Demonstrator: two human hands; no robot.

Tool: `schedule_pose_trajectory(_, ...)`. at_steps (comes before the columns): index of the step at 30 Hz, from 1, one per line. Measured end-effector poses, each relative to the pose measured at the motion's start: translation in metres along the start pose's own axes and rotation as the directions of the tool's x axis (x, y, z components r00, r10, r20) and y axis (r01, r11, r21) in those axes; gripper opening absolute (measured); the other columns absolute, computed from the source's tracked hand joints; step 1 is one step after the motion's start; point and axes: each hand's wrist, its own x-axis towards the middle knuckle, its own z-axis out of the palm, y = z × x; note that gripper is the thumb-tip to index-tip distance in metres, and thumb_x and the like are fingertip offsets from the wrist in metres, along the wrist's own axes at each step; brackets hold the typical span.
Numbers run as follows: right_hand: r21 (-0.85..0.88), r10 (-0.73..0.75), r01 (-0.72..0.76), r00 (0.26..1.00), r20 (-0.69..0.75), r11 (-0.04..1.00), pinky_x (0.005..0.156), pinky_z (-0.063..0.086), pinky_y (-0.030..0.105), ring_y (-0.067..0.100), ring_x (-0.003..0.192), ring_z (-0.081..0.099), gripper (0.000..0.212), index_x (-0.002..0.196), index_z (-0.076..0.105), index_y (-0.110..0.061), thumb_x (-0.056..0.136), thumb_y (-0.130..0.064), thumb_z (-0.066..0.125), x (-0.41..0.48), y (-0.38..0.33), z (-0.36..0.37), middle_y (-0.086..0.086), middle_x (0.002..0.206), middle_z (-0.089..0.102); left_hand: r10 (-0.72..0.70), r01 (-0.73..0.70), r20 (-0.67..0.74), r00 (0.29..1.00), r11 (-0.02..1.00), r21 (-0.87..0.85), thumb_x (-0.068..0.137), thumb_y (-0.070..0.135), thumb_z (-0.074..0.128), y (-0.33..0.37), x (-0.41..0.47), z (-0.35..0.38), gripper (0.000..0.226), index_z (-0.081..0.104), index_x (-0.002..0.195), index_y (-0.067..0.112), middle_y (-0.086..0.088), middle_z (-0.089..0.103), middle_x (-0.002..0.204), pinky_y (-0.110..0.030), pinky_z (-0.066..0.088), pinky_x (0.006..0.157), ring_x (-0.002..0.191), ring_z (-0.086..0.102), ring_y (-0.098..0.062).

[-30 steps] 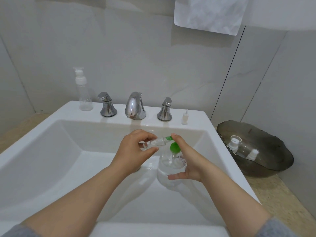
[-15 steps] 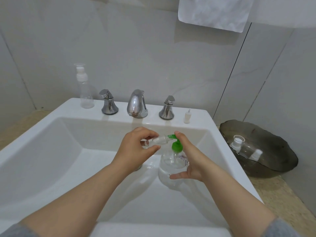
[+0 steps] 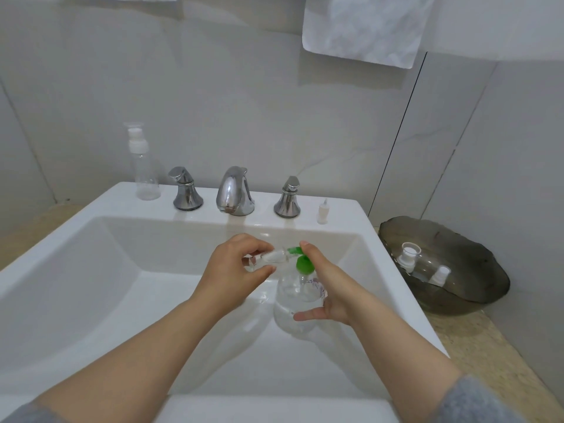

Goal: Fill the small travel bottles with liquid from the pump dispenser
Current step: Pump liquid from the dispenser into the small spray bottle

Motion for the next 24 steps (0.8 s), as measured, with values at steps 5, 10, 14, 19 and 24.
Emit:
schedule_pose_trajectory(5,0.003,0.022,-0.022,1.000,-0.006,1.000,0.078,0.057,0.055,0.023,0.113,0.041,0.062,0.126,0.054,-0.035,0.077,-0.072,0.058,-0.0024,-0.0006,0.0005,-0.007,0.129,0.038,0.000,0.000,-0.025,1.000,1.000,-0.014,0.072,0.013,0.079,-0.0014,0.0009,-0.0006,0.027,0.072,0.096,0.023,0.014,0.060,0.089,-0.032,0.054,0.082,0.081,0.059,-0.004)
schedule_pose_trajectory(10,0.044,0.058,-0.060,0.997,0.056,0.997,0.075,0.056,0.059,0.025,0.120,0.047,0.066,0.116,0.061,-0.038,0.062,-0.077,0.067,0.0023,-0.0018,-0.0038,-0.001,0.134,0.041,-0.003,0.002,-0.027,1.000,0.999,-0.037,0.072,0.015,0.080,-0.0008,0.0013,0.0001,0.027,0.072,0.096,0.025,0.015,0.061,0.091,-0.030,0.055,0.083,0.087,0.061,-0.003)
schedule_pose_trajectory(14,0.048,0.052,-0.055,0.997,0.060,0.997,0.074,0.056,0.060,0.026,0.122,0.046,0.068,0.118,0.059,-0.039,0.061,-0.077,0.066,0.0036,-0.0011,-0.0031,-0.001,0.135,0.041,-0.008,0.007,-0.027,1.000,0.999,-0.042,0.072,0.015,0.080,-0.0010,0.0015,-0.0004,0.027,0.072,0.095,0.025,0.014,0.061,0.091,-0.031,0.055,0.082,0.086,0.061,-0.003)
schedule_pose_trajectory(19,0.050,0.054,-0.056,0.998,0.033,0.997,0.076,0.055,0.061,0.025,0.111,0.047,0.060,0.117,0.058,-0.037,0.070,-0.073,0.065,0.0034,-0.0014,-0.0038,-0.001,0.130,0.041,-0.011,0.010,-0.026,1.000,0.999,-0.050,0.072,0.014,0.080,-0.0013,0.0020,-0.0001,0.027,0.072,0.096,0.023,0.013,0.062,0.092,-0.032,0.055,0.083,0.086,0.061,-0.004)
schedule_pose_trajectory(24,0.056,0.045,-0.046,0.999,0.016,0.997,0.076,0.055,0.062,0.022,0.104,0.055,0.056,0.115,0.060,-0.033,0.073,-0.070,0.065,0.0059,-0.0011,-0.0042,-0.001,0.127,0.047,-0.005,0.004,-0.024,1.000,0.999,-0.047,0.072,0.012,0.079,-0.0025,0.0015,0.0000,0.027,0.072,0.096,0.021,0.012,0.062,0.091,-0.035,0.055,0.082,0.084,0.060,-0.004)
